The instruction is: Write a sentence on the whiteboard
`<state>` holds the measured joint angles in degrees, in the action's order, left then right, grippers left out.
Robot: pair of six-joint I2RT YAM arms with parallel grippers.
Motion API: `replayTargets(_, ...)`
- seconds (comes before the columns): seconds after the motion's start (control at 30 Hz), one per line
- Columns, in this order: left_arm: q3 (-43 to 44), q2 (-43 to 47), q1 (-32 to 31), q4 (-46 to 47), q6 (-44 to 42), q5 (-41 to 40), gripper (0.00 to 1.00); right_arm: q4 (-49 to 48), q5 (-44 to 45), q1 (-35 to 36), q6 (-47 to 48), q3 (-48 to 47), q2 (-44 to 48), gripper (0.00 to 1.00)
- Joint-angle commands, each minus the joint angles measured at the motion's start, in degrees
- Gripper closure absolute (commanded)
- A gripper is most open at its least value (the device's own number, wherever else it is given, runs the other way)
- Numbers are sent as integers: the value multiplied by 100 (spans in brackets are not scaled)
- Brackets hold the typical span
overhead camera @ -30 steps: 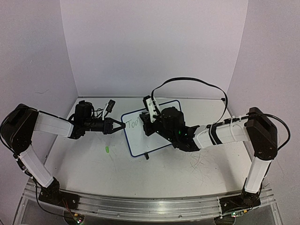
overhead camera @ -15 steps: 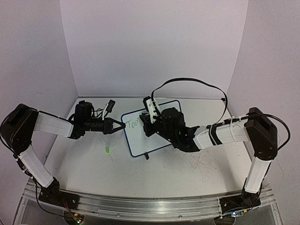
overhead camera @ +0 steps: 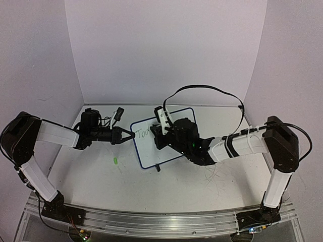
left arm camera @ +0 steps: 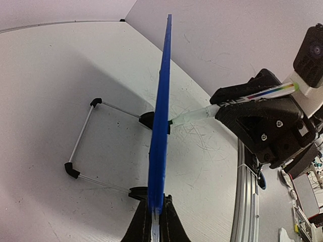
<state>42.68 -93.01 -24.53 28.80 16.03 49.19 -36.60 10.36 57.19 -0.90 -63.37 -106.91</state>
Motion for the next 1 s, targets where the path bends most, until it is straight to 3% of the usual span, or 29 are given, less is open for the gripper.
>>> replayTargets(0.0,122,222,30,38,-162,79,100,152,64,-11,-102,191,111,100)
replayTargets(0.43,112,222,27,29,-162,69,100,-83,388,-14,22,389,401,100)
replayTargets(0.73,102,222,30,29,-163,79,100,-738,-1096,-112,-188,733,886,100)
replayTargets(0.97,117,220,28,29,-163,103,100,-410,-663,-212,-112,290,477,100)
